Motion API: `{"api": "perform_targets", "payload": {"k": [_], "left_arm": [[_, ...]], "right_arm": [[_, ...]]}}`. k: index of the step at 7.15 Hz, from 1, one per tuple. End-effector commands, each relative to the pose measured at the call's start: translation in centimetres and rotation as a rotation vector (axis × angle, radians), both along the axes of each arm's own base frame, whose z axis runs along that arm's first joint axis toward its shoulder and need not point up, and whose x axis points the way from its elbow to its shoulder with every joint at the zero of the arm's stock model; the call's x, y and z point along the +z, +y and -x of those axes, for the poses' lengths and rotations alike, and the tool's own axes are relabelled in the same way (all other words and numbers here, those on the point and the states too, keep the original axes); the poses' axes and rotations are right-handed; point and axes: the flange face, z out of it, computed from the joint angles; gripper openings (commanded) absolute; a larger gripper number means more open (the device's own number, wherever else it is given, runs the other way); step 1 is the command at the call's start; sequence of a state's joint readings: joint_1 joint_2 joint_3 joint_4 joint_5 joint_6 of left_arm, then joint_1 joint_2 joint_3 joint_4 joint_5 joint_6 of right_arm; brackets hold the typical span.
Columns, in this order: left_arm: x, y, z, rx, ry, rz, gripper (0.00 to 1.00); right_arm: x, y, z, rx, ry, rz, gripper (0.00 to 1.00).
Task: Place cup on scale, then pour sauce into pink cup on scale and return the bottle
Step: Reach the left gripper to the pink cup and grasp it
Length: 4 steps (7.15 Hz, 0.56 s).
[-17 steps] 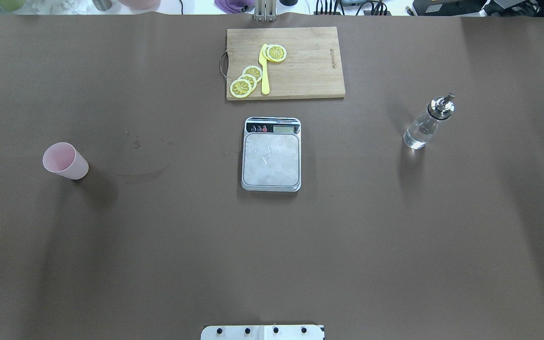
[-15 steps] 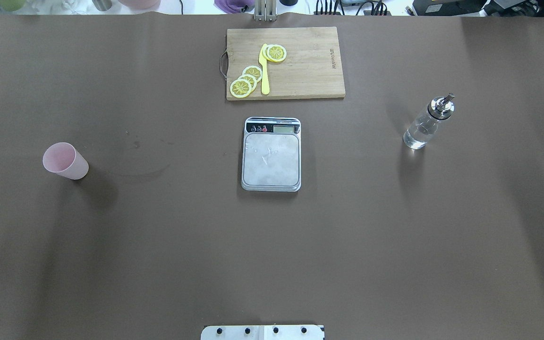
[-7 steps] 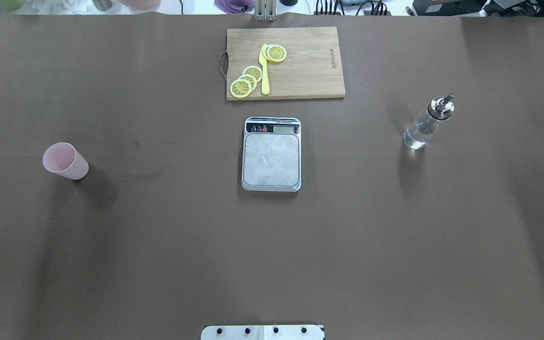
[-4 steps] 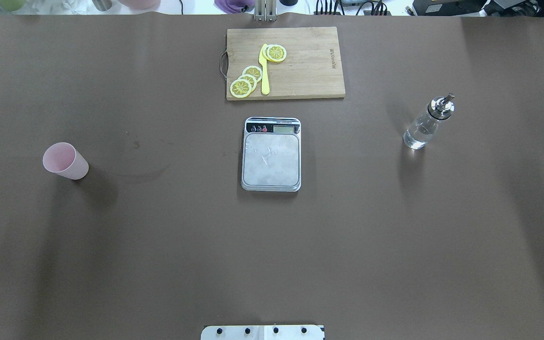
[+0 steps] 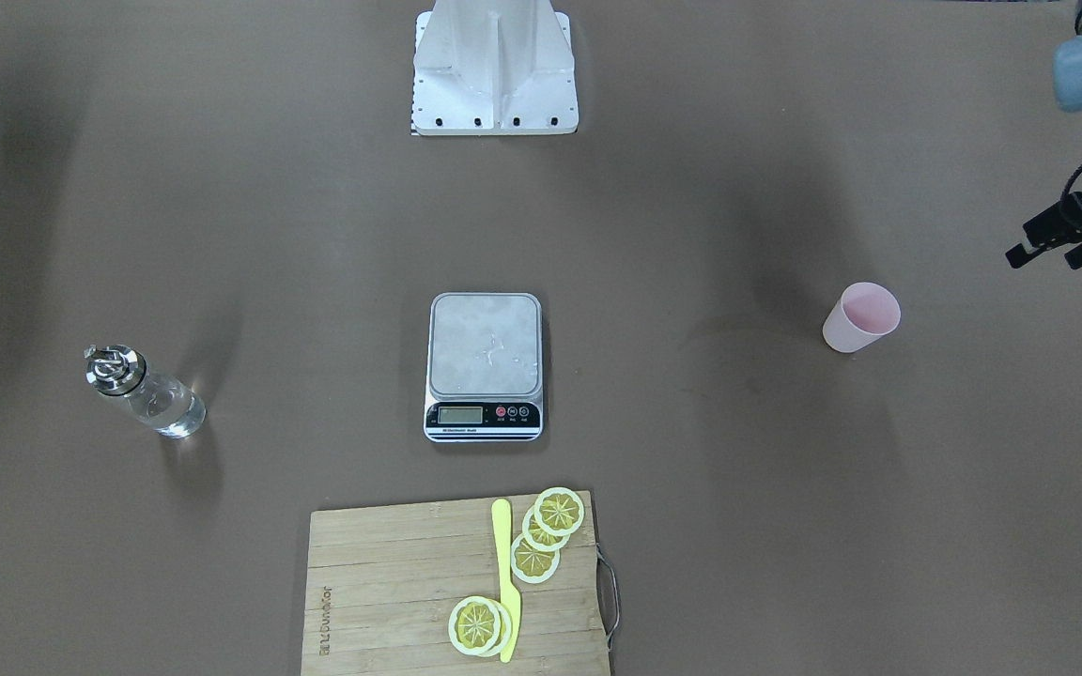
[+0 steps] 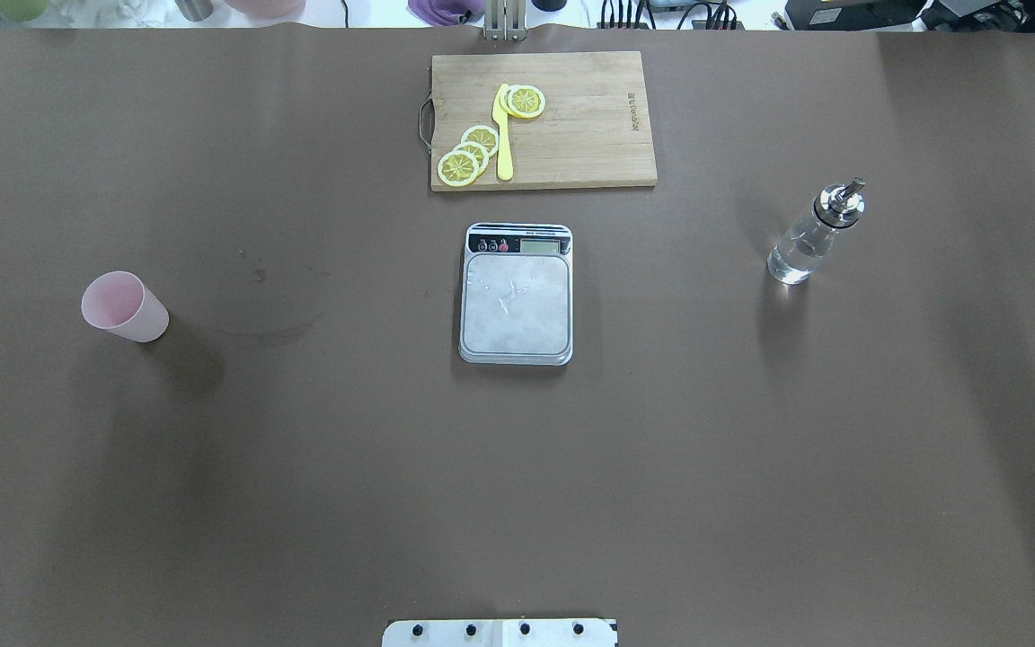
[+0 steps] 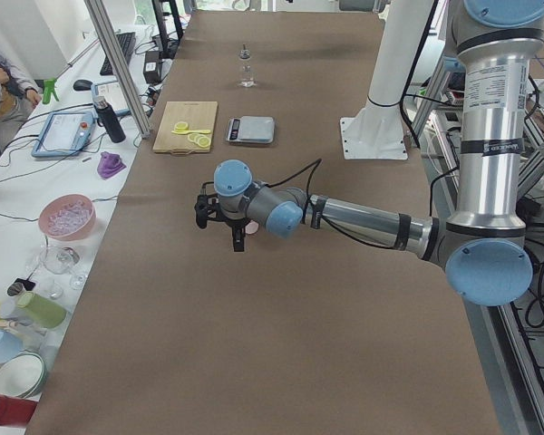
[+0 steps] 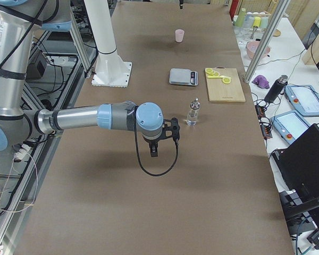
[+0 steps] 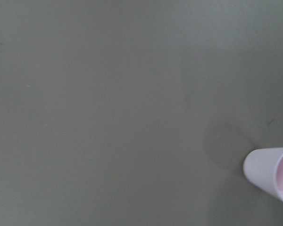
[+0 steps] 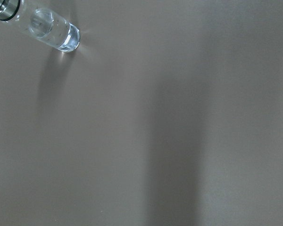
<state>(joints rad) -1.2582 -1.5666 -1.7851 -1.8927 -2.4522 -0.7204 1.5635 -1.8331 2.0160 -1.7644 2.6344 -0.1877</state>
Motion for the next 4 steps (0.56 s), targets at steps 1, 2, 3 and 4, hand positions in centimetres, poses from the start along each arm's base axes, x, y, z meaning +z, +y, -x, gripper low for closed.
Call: {"api": "perform_targets", "payload": {"k": [1, 2, 3, 4], "left_arm": [[-1.4, -0.4, -6.6, -0.022, -0.086, 0.031, 0.98], [-0.9, 0.1, -10.0, 0.036, -0.091, 0.042, 0.98], [-1.1, 0.0, -11.6, 0.043, -0.090, 0.061, 0.97], [-0.3, -0.1, -12.3, 0.053, -0.098, 0.074, 0.93]], "right_arm": [[-0.9, -1.2, 2.1, -0.056, 0.001, -0.033, 1.00], [-0.3, -1.5, 3.1, -0.080, 0.002, -0.024, 1.00], [0.1, -2.0, 3.5, -0.089, 0.001, -0.017, 1.00], [0.5, -2.3, 3.8, -0.096, 0.001, -0.012, 1.00]]}}
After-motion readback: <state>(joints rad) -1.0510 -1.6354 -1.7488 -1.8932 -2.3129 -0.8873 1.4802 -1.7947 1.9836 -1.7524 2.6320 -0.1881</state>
